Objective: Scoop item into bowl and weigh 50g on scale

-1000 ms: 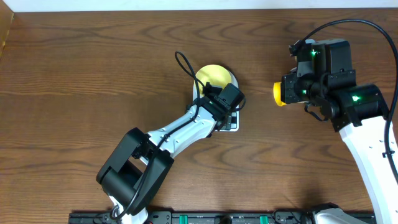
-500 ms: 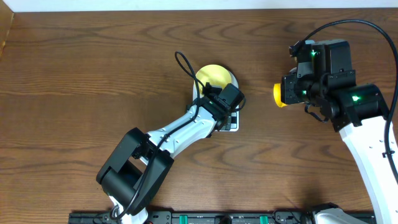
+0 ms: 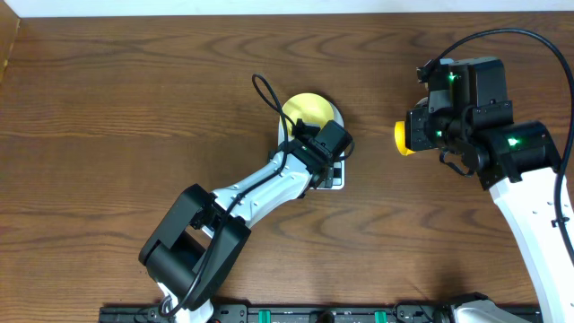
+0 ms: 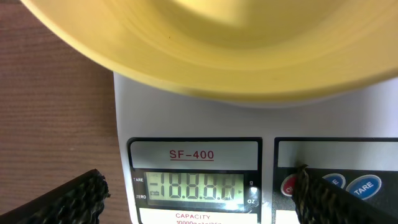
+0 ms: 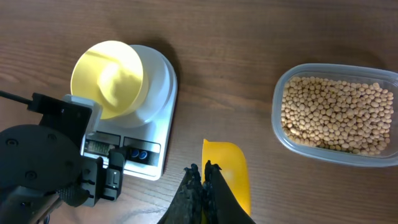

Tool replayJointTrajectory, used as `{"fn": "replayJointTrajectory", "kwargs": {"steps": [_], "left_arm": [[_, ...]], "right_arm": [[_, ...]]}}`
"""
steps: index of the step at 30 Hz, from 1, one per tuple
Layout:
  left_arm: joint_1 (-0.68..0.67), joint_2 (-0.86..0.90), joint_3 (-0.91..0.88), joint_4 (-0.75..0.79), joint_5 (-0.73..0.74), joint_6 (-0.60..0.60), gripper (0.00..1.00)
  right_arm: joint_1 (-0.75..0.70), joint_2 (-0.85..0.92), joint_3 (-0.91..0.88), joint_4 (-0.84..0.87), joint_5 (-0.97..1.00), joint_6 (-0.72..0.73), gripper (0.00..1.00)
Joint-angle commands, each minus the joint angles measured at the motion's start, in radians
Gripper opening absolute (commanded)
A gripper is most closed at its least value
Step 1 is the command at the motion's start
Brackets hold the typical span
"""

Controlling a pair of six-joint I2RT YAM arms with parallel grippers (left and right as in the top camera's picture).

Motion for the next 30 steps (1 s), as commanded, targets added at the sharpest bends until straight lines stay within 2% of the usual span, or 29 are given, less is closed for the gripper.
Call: {"fn": "replayJointTrajectory", "kwargs": {"steps": [1, 30], "left_arm": [[-0.001, 0.032, -0.01, -0.014, -0.021, 0.01, 0.98], [-0.001, 0.032, -0.027, -0.018, -0.021, 0.014, 0.98]], "right_arm": [[-0.007, 0.006, 0.014, -0.004, 0.007, -0.003, 0.01], [-0.007, 0.006, 0.014, -0.008, 0.007, -0.003, 0.01]]}}
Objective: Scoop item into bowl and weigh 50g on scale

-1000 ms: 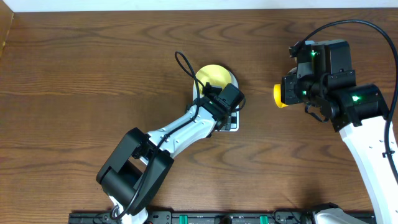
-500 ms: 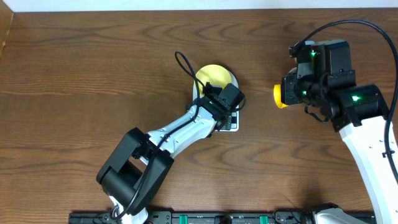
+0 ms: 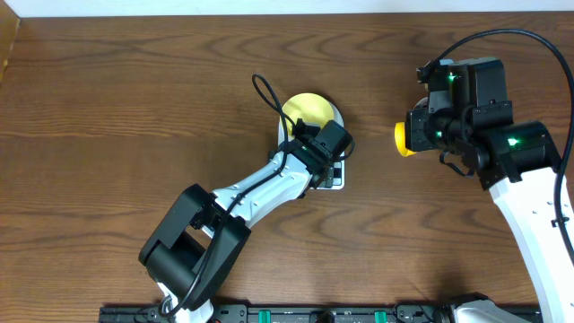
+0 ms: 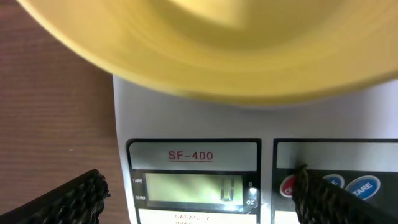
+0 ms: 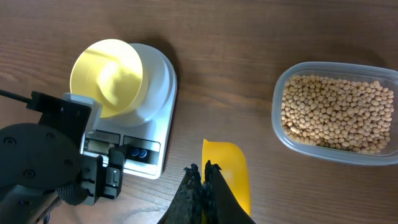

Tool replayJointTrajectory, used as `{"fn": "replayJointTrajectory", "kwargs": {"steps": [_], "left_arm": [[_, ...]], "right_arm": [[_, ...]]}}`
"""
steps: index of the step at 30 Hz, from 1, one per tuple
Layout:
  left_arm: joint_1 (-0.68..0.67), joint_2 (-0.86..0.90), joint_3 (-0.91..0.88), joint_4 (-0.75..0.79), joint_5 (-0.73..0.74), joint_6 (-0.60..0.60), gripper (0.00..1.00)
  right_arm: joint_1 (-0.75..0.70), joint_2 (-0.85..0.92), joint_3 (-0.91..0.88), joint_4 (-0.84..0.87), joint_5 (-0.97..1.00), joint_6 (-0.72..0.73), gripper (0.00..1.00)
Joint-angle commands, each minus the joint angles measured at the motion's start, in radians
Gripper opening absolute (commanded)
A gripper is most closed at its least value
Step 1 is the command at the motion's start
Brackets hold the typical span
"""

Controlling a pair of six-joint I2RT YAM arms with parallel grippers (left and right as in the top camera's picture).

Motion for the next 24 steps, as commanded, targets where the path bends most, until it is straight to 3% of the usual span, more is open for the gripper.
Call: {"fn": "replayJointTrajectory", "kwargs": {"steps": [1, 24], "left_arm": [[-0.001, 0.032, -0.026, -0.019, -0.021, 0.014, 0.98], [-0.001, 0.032, -0.04, -0.013, -0.021, 0.013, 0.98]], "right_arm": [[-0.007, 0.005, 0.014, -0.003, 0.007, -0.002, 0.01], [-0.007, 0.005, 0.014, -0.003, 0.006, -0.002, 0.01]]}}
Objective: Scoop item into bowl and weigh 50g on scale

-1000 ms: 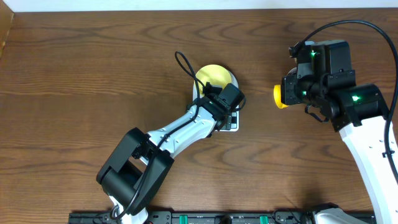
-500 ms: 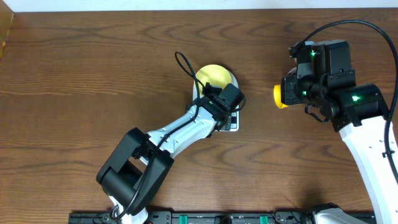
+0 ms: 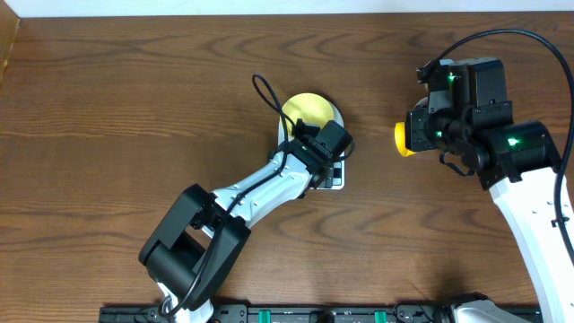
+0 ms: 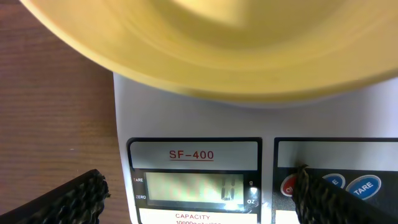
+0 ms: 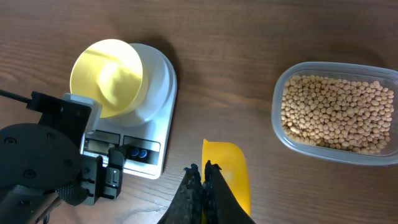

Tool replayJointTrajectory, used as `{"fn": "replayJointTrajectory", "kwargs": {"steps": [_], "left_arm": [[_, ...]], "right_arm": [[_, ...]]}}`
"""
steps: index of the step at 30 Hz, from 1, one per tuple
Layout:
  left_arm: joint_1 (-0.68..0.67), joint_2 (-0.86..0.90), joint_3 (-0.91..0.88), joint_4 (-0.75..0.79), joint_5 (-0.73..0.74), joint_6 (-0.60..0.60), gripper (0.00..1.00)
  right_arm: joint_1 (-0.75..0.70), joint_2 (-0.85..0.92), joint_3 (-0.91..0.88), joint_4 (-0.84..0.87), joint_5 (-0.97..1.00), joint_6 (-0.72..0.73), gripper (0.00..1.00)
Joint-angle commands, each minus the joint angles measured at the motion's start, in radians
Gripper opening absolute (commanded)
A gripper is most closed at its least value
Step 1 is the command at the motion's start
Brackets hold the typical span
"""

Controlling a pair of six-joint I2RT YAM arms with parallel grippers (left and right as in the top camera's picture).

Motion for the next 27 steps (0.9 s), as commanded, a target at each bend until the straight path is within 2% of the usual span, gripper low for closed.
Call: {"fn": "replayJointTrajectory", "kwargs": {"steps": [1, 27], "left_arm": [[-0.001, 0.032, -0.046, -0.008, -0.021, 0.013, 0.98], [-0.001, 0.032, -0.056, -0.007, -0.021, 0.014, 0.98]], "right_arm": [[-0.007, 0.005, 0.014, -0.003, 0.006, -0.002, 0.01], [-0.007, 0.005, 0.014, -0.004, 0.006, -0.002, 0.01]]}}
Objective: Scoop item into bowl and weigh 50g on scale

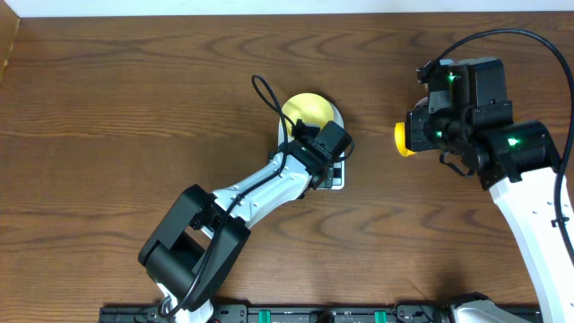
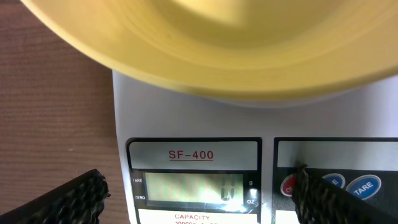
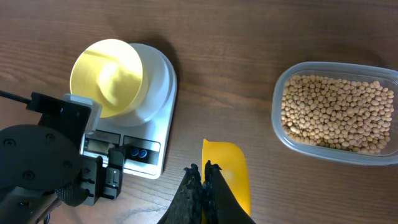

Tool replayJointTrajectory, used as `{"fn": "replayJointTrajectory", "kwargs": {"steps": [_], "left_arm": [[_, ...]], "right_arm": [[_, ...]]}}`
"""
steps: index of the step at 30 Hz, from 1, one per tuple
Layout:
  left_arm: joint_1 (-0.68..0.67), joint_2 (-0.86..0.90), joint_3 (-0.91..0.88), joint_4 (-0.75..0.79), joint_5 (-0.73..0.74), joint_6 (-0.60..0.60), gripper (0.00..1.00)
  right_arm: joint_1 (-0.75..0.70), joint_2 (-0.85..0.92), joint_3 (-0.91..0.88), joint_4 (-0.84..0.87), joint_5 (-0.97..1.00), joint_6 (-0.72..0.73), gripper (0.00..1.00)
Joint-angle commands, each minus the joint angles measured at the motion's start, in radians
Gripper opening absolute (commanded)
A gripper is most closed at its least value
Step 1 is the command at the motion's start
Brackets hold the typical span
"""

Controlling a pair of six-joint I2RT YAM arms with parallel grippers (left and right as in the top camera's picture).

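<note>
An empty yellow bowl sits on the white scale. In the left wrist view the bowl fills the top, and the scale's display reads 0. My left gripper is open over the scale's front, its right finger at the red button. My right gripper is shut on an empty yellow scoop, held above the table between the scale and a clear tub of soybeans.
In the overhead view my right arm covers the soybean tub, and only the scoop's tip shows. The left arm reaches in from the table's front. A black rail runs along the near edge.
At first the scale's display showed all its segments lit, with my open left gripper at the buttons. A second later it read 0 and has stayed there. Neither arm has moved, and the right gripper has held the empty scoop throughout.
</note>
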Motion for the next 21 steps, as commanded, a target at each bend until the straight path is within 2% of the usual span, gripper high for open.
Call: {"fn": "replayJointTrajectory", "kwargs": {"steps": [1, 21], "left_arm": [[-0.001, 0.034, -0.048, -0.018, -0.021, 0.014, 0.98], [0.001, 0.066, -0.05, -0.014, -0.022, 0.014, 0.98]], "right_arm": [[-0.007, 0.005, 0.014, -0.005, 0.006, -0.002, 0.01], [-0.007, 0.005, 0.014, -0.006, 0.0, -0.002, 0.01]]}}
